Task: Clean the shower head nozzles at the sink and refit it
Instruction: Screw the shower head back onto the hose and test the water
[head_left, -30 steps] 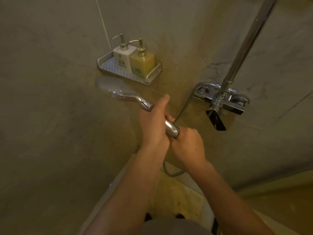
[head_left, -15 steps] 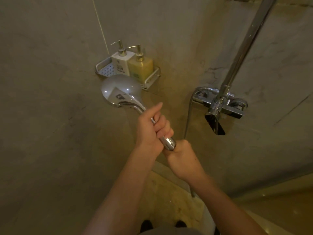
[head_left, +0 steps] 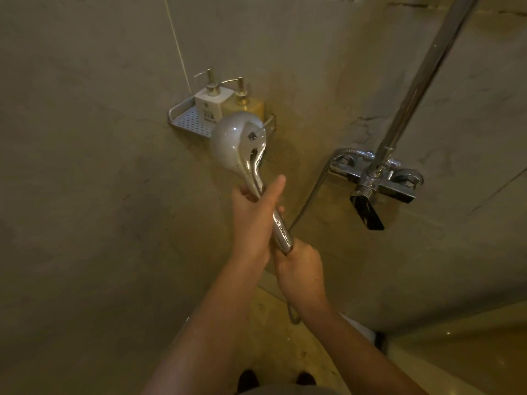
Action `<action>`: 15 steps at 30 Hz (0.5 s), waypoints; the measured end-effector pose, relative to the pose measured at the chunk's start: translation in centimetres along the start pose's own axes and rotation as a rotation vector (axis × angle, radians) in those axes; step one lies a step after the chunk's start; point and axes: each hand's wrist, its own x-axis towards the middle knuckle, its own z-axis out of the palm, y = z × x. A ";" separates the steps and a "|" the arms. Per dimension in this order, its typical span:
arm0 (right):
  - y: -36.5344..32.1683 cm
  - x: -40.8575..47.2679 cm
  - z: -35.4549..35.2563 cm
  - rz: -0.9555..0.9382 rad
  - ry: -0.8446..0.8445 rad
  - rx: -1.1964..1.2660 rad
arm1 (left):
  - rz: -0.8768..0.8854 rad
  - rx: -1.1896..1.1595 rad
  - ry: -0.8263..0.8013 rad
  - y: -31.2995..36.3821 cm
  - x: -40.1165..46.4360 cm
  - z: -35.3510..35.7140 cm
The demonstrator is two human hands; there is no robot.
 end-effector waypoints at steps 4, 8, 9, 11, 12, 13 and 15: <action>0.6 0.0 0.8 -0.078 -0.005 -0.083 | 0.112 0.023 0.139 -1.0 -0.6 0.0; 1.1 -1.4 2.2 -0.143 -0.191 0.027 | 0.097 0.107 0.214 -1.4 1.4 -1.0; 1.2 -1.5 2.3 -0.142 -0.263 0.059 | 0.088 0.108 0.198 -1.7 1.6 -1.2; 1.6 -1.1 1.6 -0.198 -0.375 0.071 | 0.096 0.122 0.163 -2.2 1.9 -1.6; 2.1 -0.7 1.0 -0.237 -0.392 0.039 | 0.104 0.138 0.153 -2.5 2.0 -1.9; 2.7 -0.1 -0.1 -0.262 -0.376 -0.019 | 0.111 0.152 0.156 -2.7 2.1 -2.2; 4.4 1.7 -2.7 -0.261 -0.197 -0.123 | 0.111 0.180 0.178 -3.2 2.4 -3.0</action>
